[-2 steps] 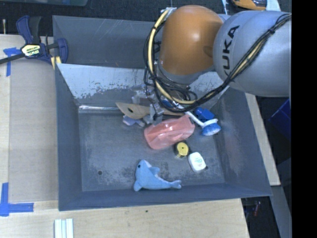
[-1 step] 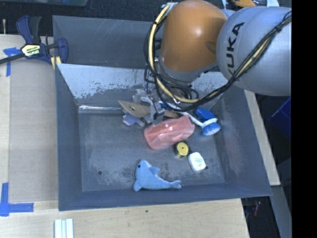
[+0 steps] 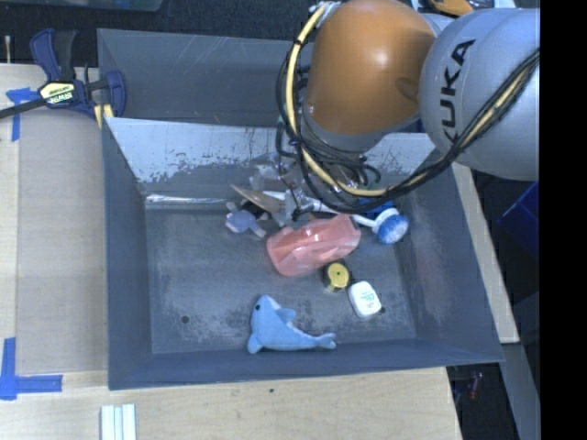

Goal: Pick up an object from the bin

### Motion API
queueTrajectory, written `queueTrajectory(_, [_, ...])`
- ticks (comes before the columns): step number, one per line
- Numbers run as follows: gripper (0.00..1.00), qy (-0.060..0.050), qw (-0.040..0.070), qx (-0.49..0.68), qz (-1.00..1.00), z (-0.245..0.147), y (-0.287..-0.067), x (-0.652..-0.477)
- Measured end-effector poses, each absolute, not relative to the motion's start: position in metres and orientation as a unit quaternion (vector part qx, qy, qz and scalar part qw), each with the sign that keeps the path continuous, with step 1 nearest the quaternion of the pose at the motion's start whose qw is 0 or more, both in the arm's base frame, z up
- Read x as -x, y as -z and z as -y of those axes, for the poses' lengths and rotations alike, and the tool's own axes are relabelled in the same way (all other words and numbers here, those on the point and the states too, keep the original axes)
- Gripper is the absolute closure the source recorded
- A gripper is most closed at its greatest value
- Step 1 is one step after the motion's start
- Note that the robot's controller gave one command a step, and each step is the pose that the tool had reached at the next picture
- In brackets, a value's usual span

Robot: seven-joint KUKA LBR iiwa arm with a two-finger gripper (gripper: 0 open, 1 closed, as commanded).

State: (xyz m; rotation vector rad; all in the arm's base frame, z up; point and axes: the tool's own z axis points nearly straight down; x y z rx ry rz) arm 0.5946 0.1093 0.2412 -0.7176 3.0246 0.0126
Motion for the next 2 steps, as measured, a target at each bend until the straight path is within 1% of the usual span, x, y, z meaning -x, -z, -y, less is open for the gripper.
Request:
queueTrajectory(1, [1.00, -0.004, 0.009, 0.319, -0.948, -0.100, -0.217, -0.584])
queueTrajectory(2, [1.00, -0.002, 0.013, 0.471, -0.882, -0.073, -0.261, -0.595])
